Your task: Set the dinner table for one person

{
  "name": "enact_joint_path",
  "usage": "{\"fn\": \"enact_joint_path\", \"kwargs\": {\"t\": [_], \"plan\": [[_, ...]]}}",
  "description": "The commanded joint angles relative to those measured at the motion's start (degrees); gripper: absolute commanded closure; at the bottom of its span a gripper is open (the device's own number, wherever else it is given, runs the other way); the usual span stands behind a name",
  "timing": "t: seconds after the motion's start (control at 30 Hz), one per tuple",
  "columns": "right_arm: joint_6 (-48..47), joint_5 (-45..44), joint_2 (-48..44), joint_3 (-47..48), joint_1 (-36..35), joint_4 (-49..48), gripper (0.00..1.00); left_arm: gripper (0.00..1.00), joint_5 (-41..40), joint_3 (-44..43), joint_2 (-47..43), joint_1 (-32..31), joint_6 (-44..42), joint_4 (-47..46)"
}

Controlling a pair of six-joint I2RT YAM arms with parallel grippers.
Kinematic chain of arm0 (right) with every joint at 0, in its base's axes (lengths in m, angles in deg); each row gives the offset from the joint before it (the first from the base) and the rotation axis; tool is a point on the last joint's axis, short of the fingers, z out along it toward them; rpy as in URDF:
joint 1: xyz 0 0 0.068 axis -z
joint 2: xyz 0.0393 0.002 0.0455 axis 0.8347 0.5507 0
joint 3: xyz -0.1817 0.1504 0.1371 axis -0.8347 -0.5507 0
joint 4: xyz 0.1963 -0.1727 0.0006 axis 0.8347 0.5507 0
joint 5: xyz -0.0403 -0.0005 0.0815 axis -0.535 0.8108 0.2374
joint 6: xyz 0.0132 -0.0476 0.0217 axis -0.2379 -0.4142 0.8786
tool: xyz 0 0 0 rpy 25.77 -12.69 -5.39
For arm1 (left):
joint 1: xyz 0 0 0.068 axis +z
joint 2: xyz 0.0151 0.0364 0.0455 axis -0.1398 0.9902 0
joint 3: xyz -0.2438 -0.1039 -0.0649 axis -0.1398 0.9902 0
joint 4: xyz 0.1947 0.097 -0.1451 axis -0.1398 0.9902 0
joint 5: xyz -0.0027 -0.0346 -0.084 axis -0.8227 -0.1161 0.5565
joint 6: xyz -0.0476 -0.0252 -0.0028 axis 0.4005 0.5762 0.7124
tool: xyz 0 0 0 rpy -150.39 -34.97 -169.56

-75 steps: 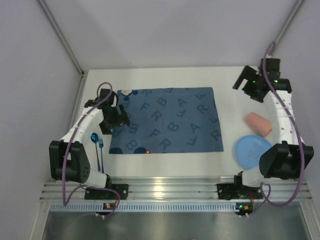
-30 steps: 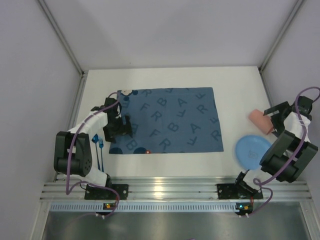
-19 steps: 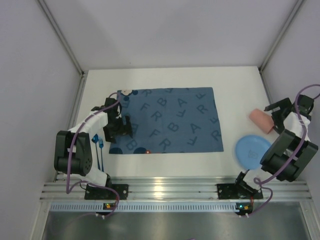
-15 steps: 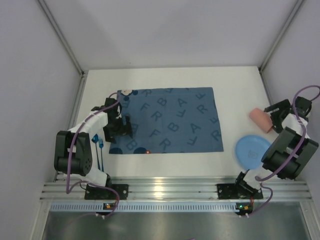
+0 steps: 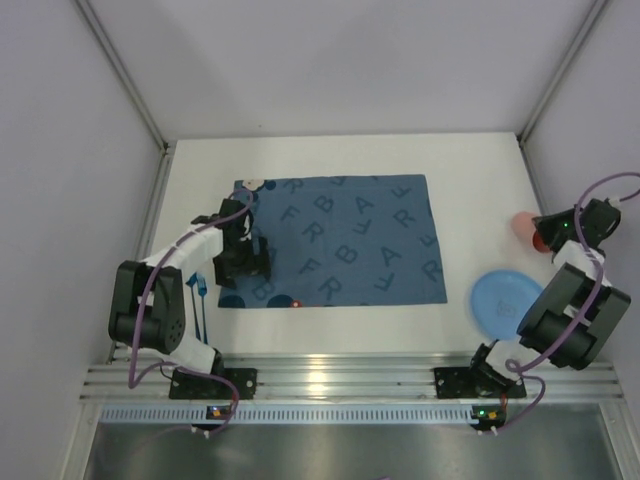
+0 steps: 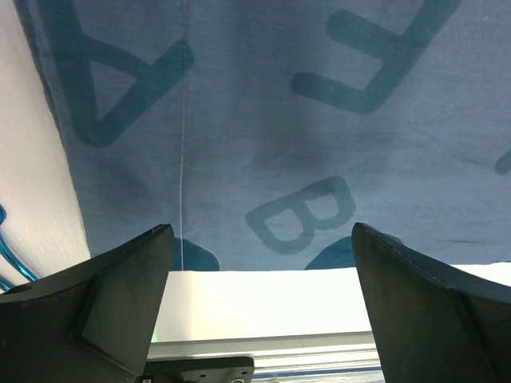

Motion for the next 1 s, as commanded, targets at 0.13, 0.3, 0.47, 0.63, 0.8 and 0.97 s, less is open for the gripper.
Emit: {"fn": "enact_joint_path", "kwargs": {"t": [0.13,0.3,0.47,0.63,0.8,0.97], "plan": [[-6.7,-2.9,-0.2,33.4,-10.6,38.4,1.00,0.02,-2.1,-0.2,-3.1,-1.8,0.9,-0.4],[-10.2,-5.4,16.6,63.9,-25.4,59.2,1.00,0.02,-3.3,0.0,-3.1,-1.8,1.4,-1.2],[-11.6,-6.3,32.2,79.1,-35.0,72.0,1.00,0.02,-3.6,1.0,-4.6,-1.8,1.8,-3.0],[-11.0,-9.5,39.3,80.0,-42.4,71.7,1.00,0.02,-6.5,1.3,-6.7,-1.8,2.1,-3.3],[-11.1,-14.1,45.6,86.0,-47.0,72.6,1.00,0.02,-9.2,1.4,-9.4,-1.7,2.5,-3.2],[-10.2,-16.8,48.9,88.0,-49.3,73.0,0.99,0.02,-9.3,1.5,-10.7,-1.7,2.7,-3.3]]}}
